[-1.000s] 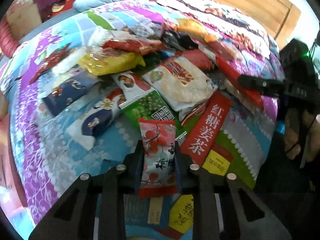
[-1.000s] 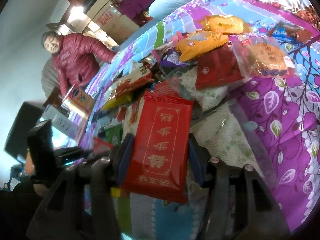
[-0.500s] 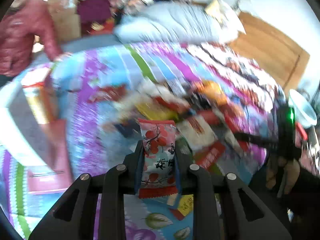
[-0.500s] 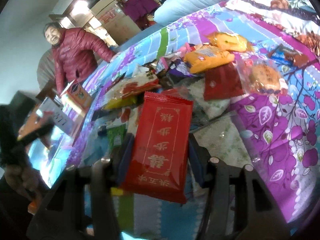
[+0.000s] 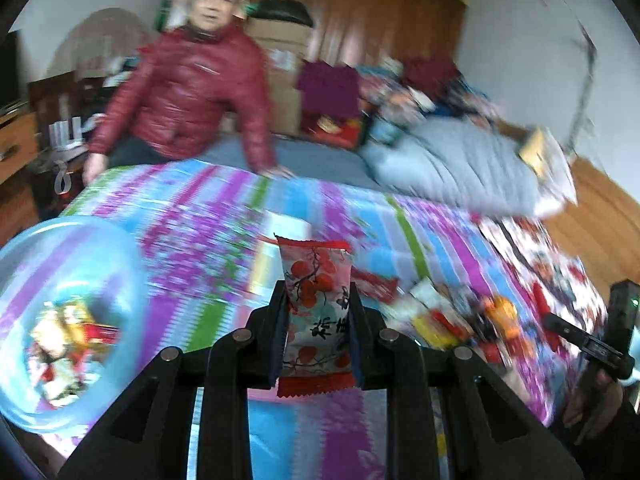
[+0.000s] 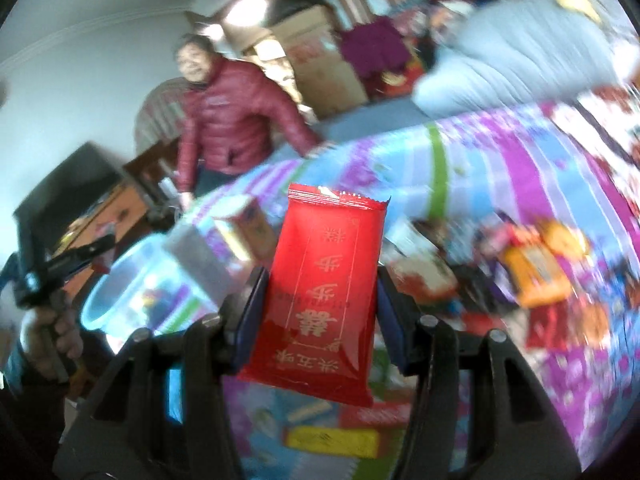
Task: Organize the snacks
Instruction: 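Carry both packets over the clear basin and open both tools to drop them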
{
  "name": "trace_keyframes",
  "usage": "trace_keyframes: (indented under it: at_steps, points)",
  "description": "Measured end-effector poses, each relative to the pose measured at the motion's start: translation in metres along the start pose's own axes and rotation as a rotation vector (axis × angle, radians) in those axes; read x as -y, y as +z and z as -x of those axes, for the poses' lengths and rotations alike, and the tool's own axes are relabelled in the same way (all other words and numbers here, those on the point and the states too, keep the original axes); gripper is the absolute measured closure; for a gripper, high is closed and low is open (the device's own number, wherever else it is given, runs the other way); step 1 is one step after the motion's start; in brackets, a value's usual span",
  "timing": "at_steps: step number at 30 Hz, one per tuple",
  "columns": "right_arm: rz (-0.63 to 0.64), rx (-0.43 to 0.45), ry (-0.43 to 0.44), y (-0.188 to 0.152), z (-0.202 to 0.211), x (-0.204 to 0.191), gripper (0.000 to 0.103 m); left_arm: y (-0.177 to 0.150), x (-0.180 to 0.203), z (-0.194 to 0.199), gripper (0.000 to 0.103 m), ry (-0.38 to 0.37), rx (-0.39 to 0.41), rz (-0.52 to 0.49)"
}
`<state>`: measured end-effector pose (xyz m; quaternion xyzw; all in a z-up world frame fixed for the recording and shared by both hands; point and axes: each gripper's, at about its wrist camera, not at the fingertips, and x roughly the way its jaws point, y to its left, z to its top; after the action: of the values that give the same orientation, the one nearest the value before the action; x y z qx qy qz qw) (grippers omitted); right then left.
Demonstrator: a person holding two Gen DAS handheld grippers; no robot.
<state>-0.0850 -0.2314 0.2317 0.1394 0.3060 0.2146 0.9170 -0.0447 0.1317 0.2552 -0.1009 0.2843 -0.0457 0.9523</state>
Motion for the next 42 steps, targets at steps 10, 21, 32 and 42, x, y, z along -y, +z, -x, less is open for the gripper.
trace_keyframes:
  at_steps: [10, 21, 32, 42]
  points:
    - [0.182, -0.005, 0.190, 0.054, -0.050, -0.125, 0.050, 0.025, -0.092, 0.067, 0.077, 0.130, 0.143, 0.110]
    - [0.379, -0.082, 0.367, 0.069, -0.119, -0.266, 0.050, 0.020, -0.193, 0.093, 0.077, 0.270, 0.148, 0.226]
    - [0.447, -0.237, 0.468, 0.047, -0.198, -0.354, 0.050, -0.006, -0.257, 0.073, 0.077, 0.359, 0.063, 0.313]
    - [0.472, -0.408, 0.469, 0.015, -0.263, -0.395, 0.050, -0.009, -0.296, 0.040, 0.077, 0.417, -0.055, 0.359]
